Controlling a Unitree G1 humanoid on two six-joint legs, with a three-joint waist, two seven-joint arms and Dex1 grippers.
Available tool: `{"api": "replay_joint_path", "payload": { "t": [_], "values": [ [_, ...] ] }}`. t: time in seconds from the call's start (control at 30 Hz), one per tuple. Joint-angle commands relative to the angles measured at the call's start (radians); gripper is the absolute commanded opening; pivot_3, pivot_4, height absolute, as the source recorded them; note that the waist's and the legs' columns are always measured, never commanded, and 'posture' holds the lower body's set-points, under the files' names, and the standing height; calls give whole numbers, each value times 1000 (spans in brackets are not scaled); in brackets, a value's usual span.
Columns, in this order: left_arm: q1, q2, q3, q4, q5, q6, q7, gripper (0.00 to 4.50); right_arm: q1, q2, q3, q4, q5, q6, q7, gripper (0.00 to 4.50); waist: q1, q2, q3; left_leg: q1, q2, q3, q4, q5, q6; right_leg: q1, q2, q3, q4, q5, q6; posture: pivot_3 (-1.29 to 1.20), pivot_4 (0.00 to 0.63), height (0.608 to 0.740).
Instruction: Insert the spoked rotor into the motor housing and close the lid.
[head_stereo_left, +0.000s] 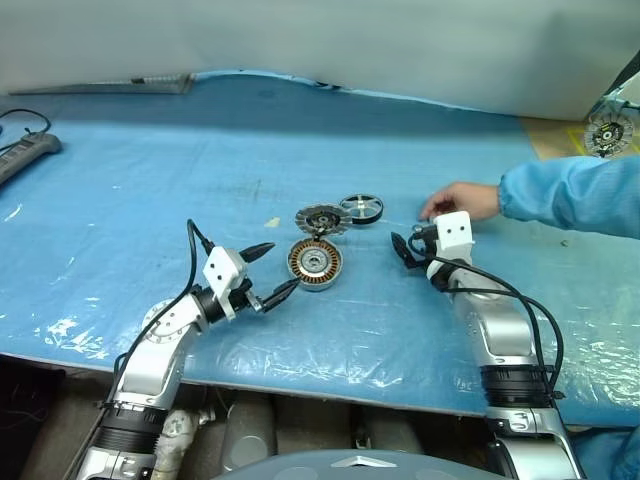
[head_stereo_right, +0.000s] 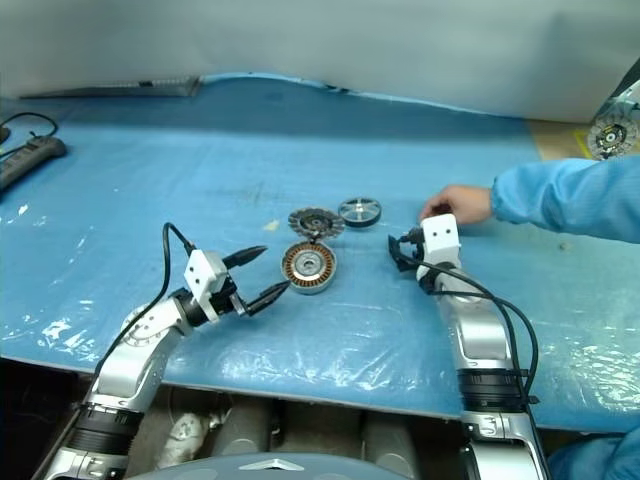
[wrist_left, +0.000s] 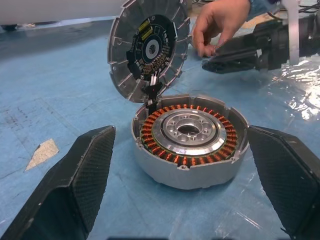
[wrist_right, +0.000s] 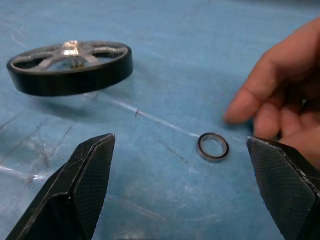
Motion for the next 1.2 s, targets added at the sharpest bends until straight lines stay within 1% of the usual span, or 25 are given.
{"api": "replay_joint_path", "payload": {
  "t": [0.03, 0.37, 0.97, 1.2],
  "values": [
    [0, 9, 3, -60, -14, 19, 19, 4449, -16, -6, -10, -7, -2, -16, -11, 4500, 0, 0, 0, 0, 0, 0, 0, 0, 0, 0, 0, 0, 0, 0, 0, 0, 150, 740],
    [2, 10, -8, -119, -16, 70, 53, 4449, -11, -16, -15, -8, 2, -18, -15, 4500, 0, 0, 0, 0, 0, 0, 0, 0, 0, 0, 0, 0, 1, 0, 0, 0, 150, 740],
    [-2, 8, -10, -98, -7, 56, 56, 4449, -12, -25, -1, -11, -13, -44, -12, 4500, 0, 0, 0, 0, 0, 0, 1, 0, 0, 0, 0, 0, 1, 0, 0, 0, 150, 740],
    [4, 3, -19, -96, -1, 52, 58, 4449, -56, -30, 27, -45, 3, -26, 27, 4500, -2, 0, 0, 0, 0, 0, 1, 0, 0, 0, 0, 0, 1, 0, 0, 0, 150, 740]
  ]
}}
